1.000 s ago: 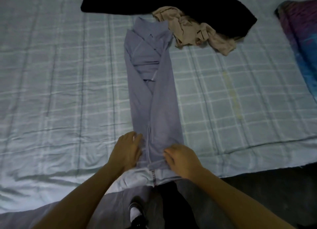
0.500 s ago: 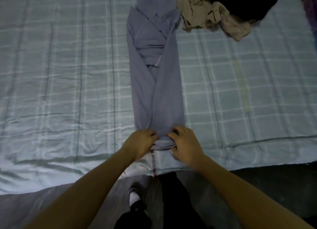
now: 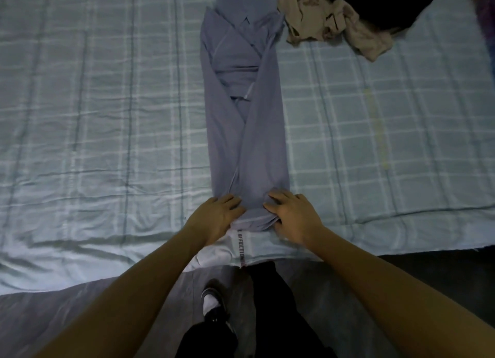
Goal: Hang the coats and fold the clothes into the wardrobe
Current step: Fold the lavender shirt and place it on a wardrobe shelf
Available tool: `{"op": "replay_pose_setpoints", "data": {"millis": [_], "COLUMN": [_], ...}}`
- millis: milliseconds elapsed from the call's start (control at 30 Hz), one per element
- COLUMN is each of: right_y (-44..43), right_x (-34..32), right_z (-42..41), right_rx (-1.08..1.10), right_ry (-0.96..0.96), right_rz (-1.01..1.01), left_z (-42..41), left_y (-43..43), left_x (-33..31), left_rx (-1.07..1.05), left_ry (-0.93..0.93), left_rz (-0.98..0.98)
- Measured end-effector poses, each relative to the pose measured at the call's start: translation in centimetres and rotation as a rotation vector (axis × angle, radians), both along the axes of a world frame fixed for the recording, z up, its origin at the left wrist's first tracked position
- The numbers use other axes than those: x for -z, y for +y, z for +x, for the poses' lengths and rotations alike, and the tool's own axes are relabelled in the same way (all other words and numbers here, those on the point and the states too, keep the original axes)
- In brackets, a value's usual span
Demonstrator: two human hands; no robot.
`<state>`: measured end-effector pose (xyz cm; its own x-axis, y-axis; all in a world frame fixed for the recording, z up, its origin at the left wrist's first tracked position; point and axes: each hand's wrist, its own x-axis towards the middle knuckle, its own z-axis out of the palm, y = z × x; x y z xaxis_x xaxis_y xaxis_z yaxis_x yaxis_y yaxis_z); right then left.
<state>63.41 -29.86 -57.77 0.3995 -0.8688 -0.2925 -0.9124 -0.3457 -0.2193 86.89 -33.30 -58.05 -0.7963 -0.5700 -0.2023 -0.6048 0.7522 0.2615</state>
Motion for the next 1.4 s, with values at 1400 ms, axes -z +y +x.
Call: {"op": "replay_pose_setpoints", "data": {"millis": [1400], "right_y": [-4.6], "right_x": [-2.1], "right_z": [2.6], "right_rx": [0.182], "right_ry": [-0.173], "right_rz": [0.123], "left_z": [-2.0], "left_y": [-4.1], "left_x": [-1.7], "left_rx": [-0.407], "left_ry": [-0.001], "left_rz": [0.367]}}
